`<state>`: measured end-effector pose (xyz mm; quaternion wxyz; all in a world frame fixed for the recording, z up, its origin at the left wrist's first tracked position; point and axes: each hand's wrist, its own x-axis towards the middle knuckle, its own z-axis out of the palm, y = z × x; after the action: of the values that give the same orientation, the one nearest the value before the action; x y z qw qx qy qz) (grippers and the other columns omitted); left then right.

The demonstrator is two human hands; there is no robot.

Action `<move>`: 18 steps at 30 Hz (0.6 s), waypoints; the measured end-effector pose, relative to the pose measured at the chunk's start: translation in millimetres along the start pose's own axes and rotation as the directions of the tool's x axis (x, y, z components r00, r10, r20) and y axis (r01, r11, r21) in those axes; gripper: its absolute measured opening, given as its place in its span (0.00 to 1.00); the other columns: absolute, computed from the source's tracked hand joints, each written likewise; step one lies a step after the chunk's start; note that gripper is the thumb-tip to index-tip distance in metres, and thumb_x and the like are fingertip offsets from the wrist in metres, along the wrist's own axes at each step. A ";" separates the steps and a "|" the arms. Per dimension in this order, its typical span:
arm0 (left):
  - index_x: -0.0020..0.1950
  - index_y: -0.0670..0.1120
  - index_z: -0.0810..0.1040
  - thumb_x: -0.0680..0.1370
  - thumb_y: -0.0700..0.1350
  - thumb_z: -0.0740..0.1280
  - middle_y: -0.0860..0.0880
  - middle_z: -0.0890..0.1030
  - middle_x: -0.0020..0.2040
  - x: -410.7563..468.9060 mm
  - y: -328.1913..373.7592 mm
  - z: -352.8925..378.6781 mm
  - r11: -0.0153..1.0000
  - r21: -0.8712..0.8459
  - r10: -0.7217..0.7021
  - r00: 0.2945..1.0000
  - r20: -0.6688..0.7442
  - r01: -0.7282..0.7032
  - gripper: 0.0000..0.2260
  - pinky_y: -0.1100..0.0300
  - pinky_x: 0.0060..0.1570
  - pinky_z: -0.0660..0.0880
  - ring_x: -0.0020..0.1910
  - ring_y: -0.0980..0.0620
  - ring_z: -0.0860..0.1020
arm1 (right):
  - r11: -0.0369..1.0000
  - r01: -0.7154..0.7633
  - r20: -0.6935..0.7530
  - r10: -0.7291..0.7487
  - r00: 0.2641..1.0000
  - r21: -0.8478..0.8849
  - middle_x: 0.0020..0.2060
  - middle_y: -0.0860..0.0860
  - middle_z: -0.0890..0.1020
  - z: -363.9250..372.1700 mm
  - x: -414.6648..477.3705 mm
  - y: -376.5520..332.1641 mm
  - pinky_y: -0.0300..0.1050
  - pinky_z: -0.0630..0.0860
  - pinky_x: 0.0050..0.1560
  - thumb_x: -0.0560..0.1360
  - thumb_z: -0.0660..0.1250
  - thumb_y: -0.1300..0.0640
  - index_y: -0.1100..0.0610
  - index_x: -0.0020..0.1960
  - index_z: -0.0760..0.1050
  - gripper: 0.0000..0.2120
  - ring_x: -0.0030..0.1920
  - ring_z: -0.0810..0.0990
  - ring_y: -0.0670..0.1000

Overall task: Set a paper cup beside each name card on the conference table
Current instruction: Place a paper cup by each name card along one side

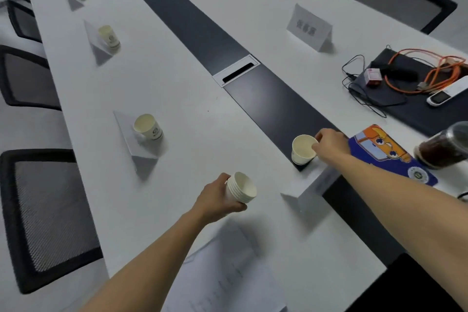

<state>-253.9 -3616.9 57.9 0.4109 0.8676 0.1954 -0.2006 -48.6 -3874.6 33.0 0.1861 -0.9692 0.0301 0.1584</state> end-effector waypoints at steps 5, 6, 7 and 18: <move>0.62 0.51 0.72 0.61 0.53 0.78 0.51 0.80 0.51 -50.1 -16.4 -20.3 0.994 -0.085 -0.079 0.980 -0.184 0.064 0.32 0.47 0.47 0.81 0.50 0.48 0.79 | 0.979 0.203 0.049 -0.202 0.978 -0.028 0.52 0.58 0.81 -12.7 -11.1 -59.5 0.53 0.79 0.47 0.74 0.69 0.58 0.58 0.57 0.76 0.13 0.53 0.79 0.60; 0.62 0.52 0.72 0.62 0.53 0.78 0.51 0.80 0.51 -51.1 -18.6 -21.6 0.995 -0.071 -0.077 0.977 -0.198 0.065 0.31 0.47 0.46 0.81 0.50 0.48 0.79 | 0.978 0.202 0.048 -0.199 0.979 -0.061 0.52 0.58 0.81 -15.2 -12.4 -63.8 0.52 0.78 0.46 0.74 0.69 0.57 0.58 0.58 0.76 0.13 0.52 0.79 0.60; 0.62 0.52 0.71 0.61 0.53 0.78 0.51 0.80 0.51 -52.4 -21.2 -23.8 0.994 -0.076 -0.086 0.978 -0.192 0.073 0.32 0.47 0.46 0.81 0.49 0.48 0.79 | 0.972 0.203 0.041 -0.199 0.979 -0.121 0.52 0.58 0.81 -13.9 -12.8 -62.7 0.51 0.77 0.45 0.75 0.68 0.57 0.58 0.59 0.75 0.14 0.52 0.79 0.60; 0.61 0.52 0.71 0.64 0.50 0.79 0.51 0.79 0.53 -114.8 -48.6 -49.1 0.987 -0.150 -0.103 0.935 -0.339 0.055 0.29 0.48 0.46 0.81 0.52 0.48 0.78 | 0.770 0.539 0.030 -0.564 0.825 -0.341 0.52 0.55 0.82 -7.8 -82.9 -124.8 0.48 0.73 0.47 0.77 0.62 0.53 0.54 0.58 0.76 0.12 0.50 0.80 0.59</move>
<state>-366.0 -3569.5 114.0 0.4208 0.8503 0.3124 -0.0476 -110.2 -3761.6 110.2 0.0557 -0.9574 -0.2761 0.0633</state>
